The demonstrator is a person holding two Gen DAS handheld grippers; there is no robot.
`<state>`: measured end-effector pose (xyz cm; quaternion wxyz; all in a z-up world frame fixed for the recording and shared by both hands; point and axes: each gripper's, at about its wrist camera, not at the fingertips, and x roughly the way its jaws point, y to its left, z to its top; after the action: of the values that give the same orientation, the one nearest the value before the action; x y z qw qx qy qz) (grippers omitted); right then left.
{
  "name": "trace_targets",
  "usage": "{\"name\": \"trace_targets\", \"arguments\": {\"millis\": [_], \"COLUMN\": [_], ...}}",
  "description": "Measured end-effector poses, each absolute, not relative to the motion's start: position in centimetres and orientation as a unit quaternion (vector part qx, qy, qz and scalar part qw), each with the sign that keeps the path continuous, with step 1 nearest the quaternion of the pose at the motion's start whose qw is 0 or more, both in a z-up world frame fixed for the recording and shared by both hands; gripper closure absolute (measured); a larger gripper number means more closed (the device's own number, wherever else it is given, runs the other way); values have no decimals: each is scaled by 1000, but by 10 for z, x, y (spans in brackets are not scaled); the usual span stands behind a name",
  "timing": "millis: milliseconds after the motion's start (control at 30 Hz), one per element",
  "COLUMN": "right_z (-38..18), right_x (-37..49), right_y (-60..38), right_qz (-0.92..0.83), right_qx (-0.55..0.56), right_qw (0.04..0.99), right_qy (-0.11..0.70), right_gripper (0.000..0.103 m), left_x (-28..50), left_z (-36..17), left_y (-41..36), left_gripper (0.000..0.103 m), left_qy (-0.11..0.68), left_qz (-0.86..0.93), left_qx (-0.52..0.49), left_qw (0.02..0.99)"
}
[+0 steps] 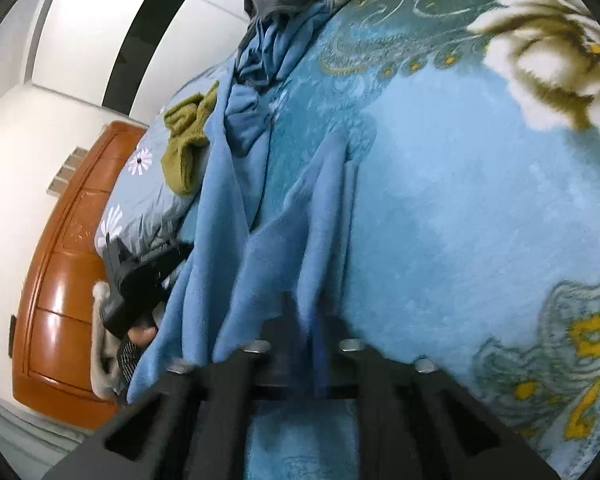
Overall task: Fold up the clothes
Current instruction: 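Pull the light blue garment out of the pile with the right gripper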
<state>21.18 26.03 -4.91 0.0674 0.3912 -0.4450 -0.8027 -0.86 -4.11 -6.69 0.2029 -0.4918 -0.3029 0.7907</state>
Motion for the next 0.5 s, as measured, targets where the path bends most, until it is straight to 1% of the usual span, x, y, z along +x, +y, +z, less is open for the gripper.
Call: {"name": "trace_targets", "arguments": {"millis": [67, 100, 133, 167, 233, 300, 333, 367, 500], "right_z": [-41, -36, -31, -26, -16, -6, -1, 2, -4], "right_x": [224, 231, 239, 246, 260, 275, 282, 288, 316], "right_y": [278, 288, 297, 307, 327, 346, 356, 364, 397], "right_qz": [-813, -819, -825, -831, -840, -848, -851, -852, -842], "right_qx": [364, 349, 333, 318, 287, 255, 239, 227, 205], "right_qw": [42, 27, 11, -4, -35, -66, -82, -94, -123], "right_qy": [-452, -454, -456, -457, -459, -460, -460, -462, -484], "right_gripper": [99, 99, 99, 99, 99, 99, 99, 99, 99], "left_x": [-9, -9, -10, -10, -13, -17, -19, -21, -33], "left_z": [-68, -69, -68, -67, -63, -60, -59, -59, -60], "left_y": [-41, -40, -38, -36, -30, -24, -22, -20, -8], "left_gripper": [96, 91, 81, 76, 59, 52, 48, 47, 47], "left_qy": [-313, -317, -320, -323, -325, -328, -330, -337, -355], "left_qz": [783, 780, 777, 775, 776, 776, 775, 772, 764], "left_qx": [-499, -502, -502, -502, -498, -496, -496, -495, -493], "left_qw": [200, 200, 203, 207, 209, 209, 208, 212, 215]}}
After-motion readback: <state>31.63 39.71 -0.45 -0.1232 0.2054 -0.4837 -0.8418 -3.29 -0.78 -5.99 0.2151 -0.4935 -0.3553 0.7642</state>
